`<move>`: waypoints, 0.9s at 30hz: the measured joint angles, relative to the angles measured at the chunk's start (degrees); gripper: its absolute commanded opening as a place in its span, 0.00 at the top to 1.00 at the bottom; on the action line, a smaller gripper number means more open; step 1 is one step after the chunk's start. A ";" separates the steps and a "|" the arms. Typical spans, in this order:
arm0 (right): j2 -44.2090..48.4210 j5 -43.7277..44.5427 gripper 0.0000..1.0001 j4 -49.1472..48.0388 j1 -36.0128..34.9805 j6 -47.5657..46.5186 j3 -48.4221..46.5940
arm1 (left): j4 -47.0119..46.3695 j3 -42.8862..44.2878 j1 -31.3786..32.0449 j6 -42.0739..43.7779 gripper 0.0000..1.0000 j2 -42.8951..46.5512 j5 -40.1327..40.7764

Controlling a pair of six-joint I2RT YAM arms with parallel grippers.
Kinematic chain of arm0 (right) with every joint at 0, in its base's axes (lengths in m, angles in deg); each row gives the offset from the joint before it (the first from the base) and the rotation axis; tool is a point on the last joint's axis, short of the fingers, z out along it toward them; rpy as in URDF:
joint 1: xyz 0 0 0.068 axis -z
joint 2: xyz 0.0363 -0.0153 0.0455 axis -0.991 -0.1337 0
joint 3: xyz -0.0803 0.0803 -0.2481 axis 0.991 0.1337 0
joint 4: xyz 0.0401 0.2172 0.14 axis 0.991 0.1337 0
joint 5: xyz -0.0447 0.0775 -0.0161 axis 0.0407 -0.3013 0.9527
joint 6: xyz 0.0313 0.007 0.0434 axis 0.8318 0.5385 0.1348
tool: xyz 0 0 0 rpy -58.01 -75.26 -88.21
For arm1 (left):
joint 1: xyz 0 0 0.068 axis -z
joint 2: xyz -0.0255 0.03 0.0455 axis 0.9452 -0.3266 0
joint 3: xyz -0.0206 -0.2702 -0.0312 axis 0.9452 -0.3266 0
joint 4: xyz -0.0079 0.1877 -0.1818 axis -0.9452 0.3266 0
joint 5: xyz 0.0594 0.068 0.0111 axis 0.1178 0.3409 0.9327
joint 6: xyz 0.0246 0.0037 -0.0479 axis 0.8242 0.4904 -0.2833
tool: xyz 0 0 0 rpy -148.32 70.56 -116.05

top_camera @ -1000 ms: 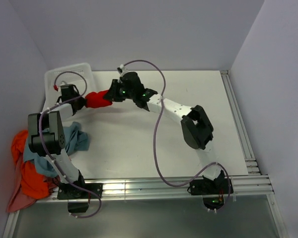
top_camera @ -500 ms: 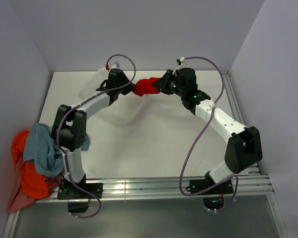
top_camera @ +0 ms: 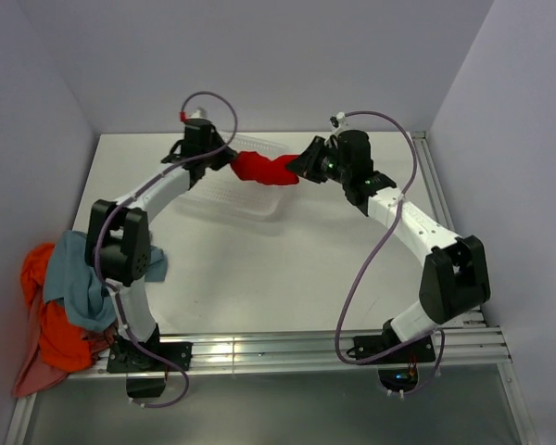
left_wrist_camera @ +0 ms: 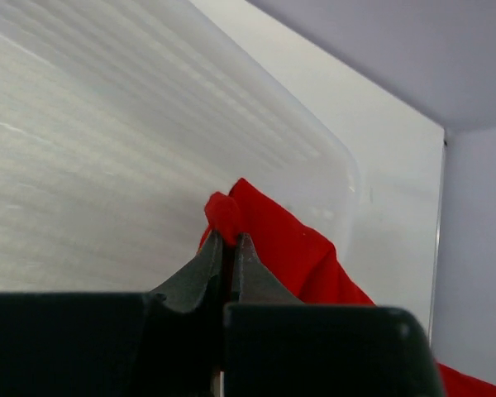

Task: Roll the t-shirts
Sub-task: Place the rolled tshirt into the container

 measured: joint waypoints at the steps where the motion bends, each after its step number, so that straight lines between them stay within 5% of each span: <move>1: -1.25 -0.83 1.00 0.17 0.00 0.00 -0.96 | 0.17 -1.38 -1.92 0.39 1.00 1.53 0.00; 10: -15.32 -7.39 1.00 2.21 -0.17 -0.44 -14.84 | -0.26 -10.34 -12.24 4.07 1.00 15.61 1.73; 27: -27.98 -0.66 1.00 13.90 -7.54 -5.86 -21.35 | -2.67 -15.82 -15.98 8.90 1.00 11.85 4.31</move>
